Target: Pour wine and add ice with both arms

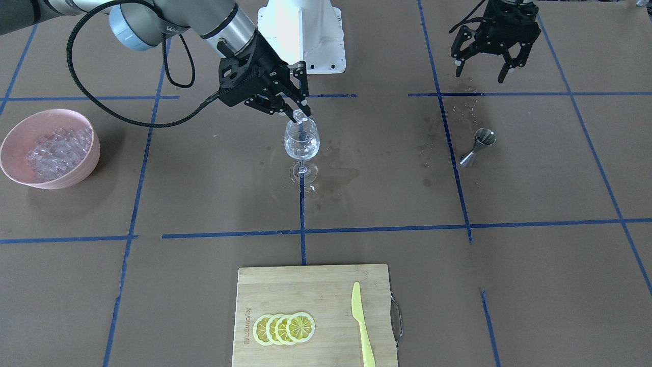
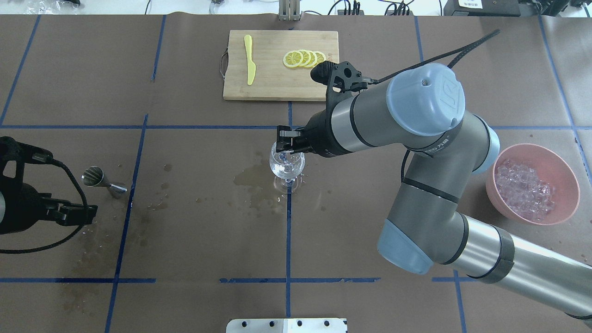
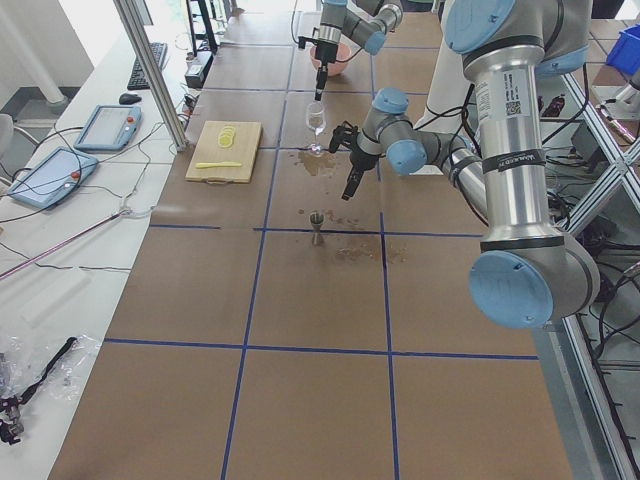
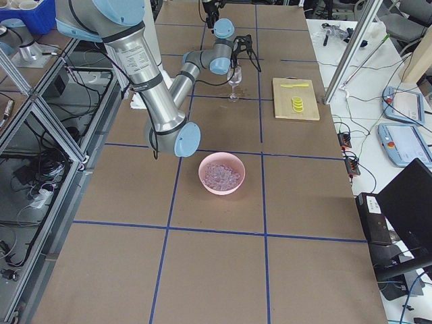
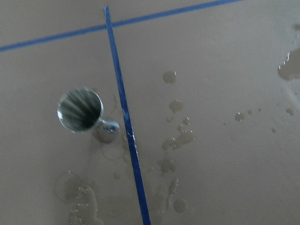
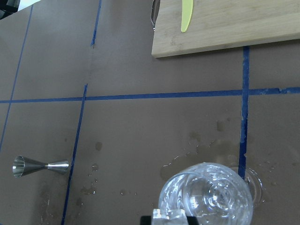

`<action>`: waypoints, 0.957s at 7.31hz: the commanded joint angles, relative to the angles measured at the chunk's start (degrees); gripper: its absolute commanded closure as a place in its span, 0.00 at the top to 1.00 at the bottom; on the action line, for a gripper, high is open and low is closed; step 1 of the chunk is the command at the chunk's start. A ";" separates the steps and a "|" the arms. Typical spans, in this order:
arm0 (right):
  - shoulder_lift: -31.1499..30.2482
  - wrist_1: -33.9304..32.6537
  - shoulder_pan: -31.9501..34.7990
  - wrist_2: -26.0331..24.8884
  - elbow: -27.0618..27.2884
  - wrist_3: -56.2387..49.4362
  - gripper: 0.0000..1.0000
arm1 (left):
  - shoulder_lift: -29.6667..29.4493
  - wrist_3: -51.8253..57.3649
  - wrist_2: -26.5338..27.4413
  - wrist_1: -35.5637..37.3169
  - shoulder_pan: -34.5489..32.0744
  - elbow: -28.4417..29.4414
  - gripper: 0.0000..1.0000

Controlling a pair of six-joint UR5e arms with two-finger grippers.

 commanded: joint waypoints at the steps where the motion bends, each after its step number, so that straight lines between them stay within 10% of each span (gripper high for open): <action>1: -0.24 -0.06 -0.56 -0.25 -0.12 0.01 0.10 | -0.40 4.73 -3.71 0.38 -5.97 -0.31 1.00; 3: -0.07 -0.06 -0.48 -0.34 -0.12 0.01 0.94 | -0.23 6.77 -4.07 0.47 -7.75 -0.31 1.00; 7: -0.68 -1.02 2.23 0.89 1.97 -0.07 1.00 | -1.28 31.56 -13.54 9.74 -28.34 -0.23 1.00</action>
